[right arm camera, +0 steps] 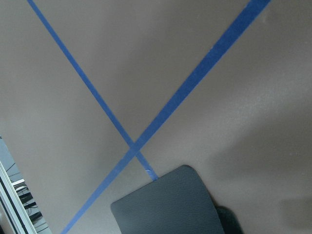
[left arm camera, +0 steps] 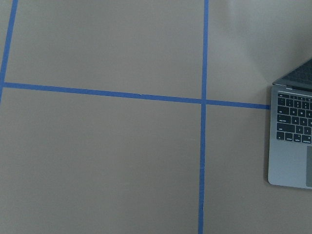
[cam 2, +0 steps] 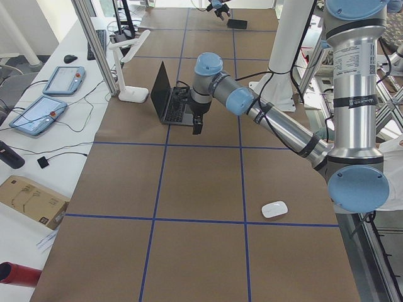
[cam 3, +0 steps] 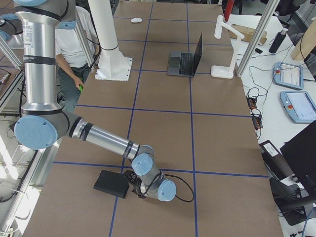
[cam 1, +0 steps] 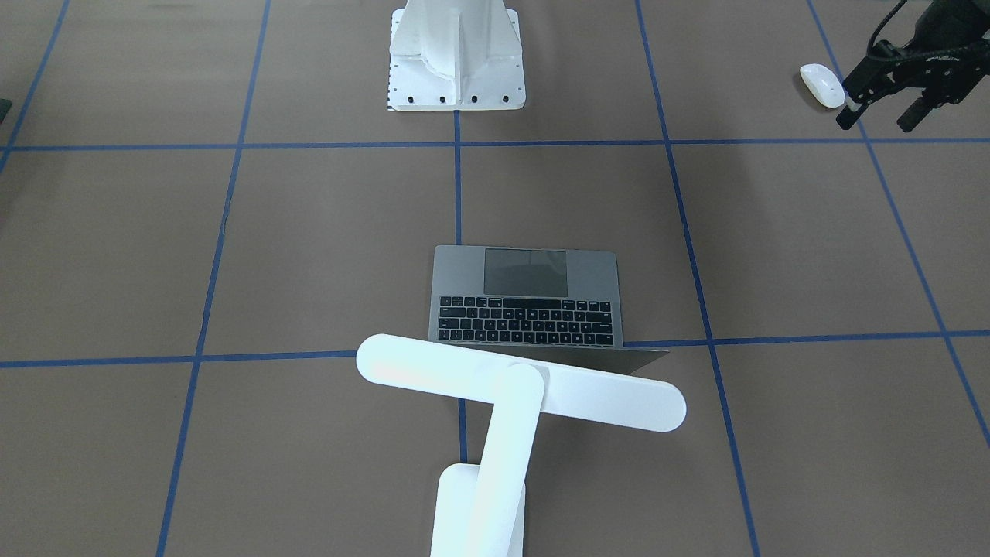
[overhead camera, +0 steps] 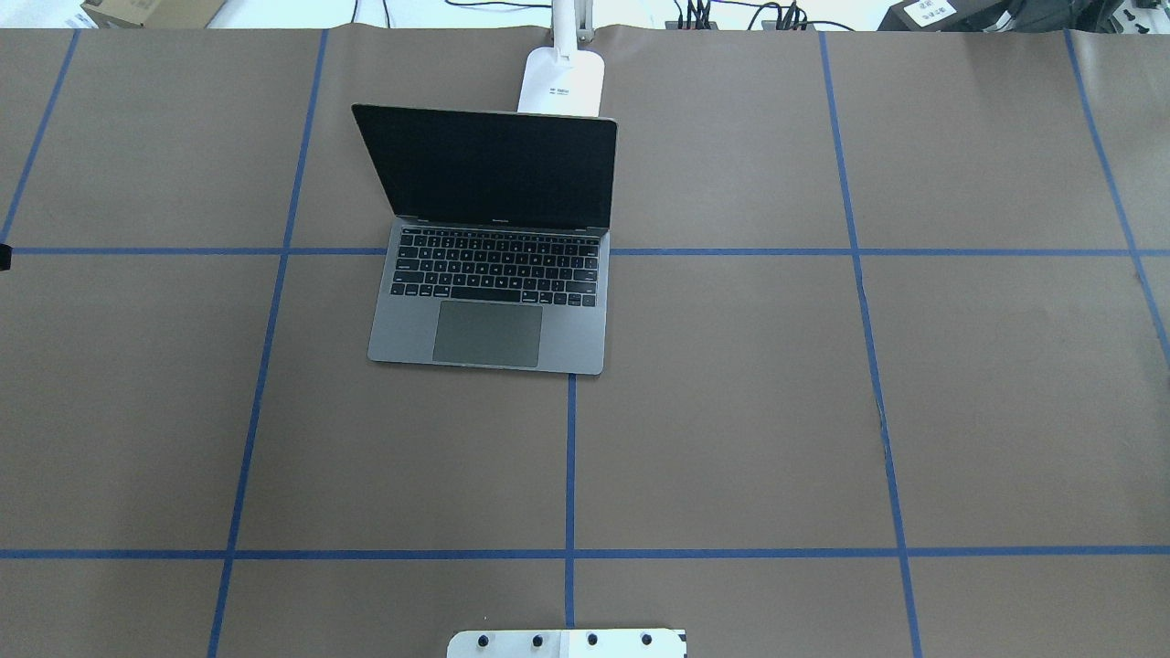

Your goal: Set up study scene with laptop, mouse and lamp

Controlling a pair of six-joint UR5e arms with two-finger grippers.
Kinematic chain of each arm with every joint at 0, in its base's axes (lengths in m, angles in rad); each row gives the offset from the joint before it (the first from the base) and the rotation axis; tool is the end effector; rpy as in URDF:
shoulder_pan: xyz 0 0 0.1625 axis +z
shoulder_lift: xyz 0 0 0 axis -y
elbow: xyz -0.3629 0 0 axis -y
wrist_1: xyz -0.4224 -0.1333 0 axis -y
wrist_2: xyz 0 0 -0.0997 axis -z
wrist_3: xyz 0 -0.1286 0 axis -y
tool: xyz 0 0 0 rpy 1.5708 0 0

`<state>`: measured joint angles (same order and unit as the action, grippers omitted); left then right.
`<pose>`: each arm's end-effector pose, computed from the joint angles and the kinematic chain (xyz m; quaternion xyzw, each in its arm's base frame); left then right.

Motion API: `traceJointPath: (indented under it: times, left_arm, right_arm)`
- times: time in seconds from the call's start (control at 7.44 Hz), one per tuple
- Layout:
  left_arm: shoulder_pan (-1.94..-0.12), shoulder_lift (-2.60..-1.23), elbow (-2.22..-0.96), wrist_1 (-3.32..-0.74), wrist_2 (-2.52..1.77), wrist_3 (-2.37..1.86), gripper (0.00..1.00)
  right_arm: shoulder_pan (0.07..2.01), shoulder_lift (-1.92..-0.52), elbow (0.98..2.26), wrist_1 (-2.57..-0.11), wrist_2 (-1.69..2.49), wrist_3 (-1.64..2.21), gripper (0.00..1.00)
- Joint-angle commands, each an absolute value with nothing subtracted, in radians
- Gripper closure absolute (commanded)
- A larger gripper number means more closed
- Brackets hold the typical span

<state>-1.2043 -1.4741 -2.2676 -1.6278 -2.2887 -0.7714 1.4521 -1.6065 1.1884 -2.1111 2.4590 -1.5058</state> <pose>0.1164 -0.4391 0.3010 0.0754 0.4429 -0.0671 0.8909 -0.0098 -0.3654 0.8249 -0.0764 -0.5593 -0.4453 0.6950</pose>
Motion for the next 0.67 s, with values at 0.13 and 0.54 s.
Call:
traceJointPath:
  times: [0.13, 0.54]
  left_arm:
    - [-1.207, -1.471, -2.29, -1.623, -2.289, -0.773, 0.0]
    - [-1.212, -1.468, -2.295, -1.621, -2.289, -0.773, 0.0]
  right_arm:
    - [1.45, -1.634, 1.177, -2.105, 2.468, -1.506, 0.03]
    - [1.444, -1.647, 1.174, -2.105, 2.474, -1.505, 0.03]
